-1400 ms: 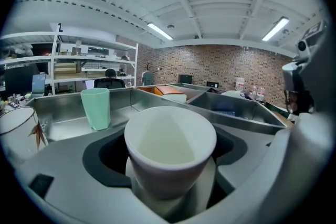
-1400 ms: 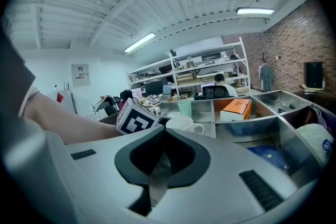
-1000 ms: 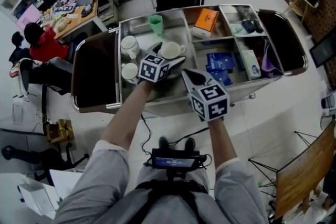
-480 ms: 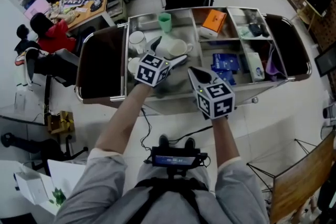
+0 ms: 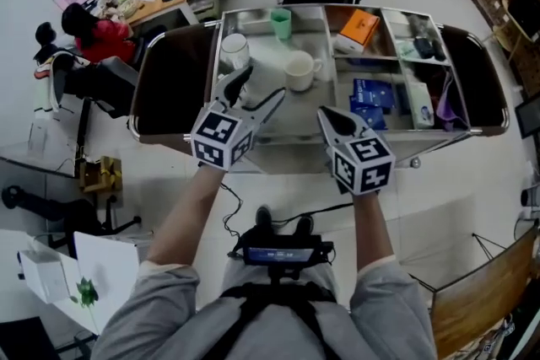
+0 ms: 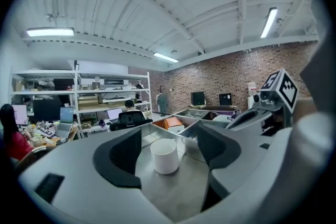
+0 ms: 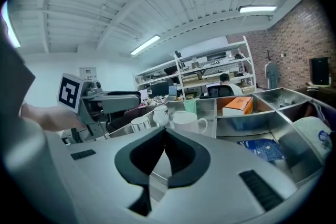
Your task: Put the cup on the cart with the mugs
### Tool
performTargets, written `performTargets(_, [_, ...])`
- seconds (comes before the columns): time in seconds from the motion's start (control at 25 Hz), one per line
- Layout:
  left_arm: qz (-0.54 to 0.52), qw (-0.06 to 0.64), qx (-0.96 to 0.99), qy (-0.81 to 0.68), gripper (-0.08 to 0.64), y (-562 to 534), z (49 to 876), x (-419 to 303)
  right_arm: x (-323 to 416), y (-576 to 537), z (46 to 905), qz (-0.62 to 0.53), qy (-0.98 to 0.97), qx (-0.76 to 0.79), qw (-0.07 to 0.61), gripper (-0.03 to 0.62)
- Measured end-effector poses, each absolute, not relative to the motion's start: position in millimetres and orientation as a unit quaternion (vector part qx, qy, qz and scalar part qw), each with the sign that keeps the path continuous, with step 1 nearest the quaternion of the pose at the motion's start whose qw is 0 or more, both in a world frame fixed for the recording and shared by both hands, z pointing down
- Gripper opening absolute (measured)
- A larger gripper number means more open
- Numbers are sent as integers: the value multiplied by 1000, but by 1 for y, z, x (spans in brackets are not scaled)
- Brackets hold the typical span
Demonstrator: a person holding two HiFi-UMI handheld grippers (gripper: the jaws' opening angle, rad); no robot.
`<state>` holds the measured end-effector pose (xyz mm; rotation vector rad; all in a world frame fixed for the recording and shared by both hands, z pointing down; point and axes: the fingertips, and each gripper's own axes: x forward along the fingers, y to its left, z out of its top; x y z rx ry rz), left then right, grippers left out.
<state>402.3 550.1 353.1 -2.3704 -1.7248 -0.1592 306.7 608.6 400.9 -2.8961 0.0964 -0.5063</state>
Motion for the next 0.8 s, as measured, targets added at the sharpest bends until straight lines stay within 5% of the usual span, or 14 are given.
performTargets(0.4, [-78,36,-868,-488,14,426,379,384,280,562,418,-167,30,-979,110,6])
performTargets(0.8, [-127,27,-882,-453,0,320,427,365,252,491,434,-172,10,-979,108,6])
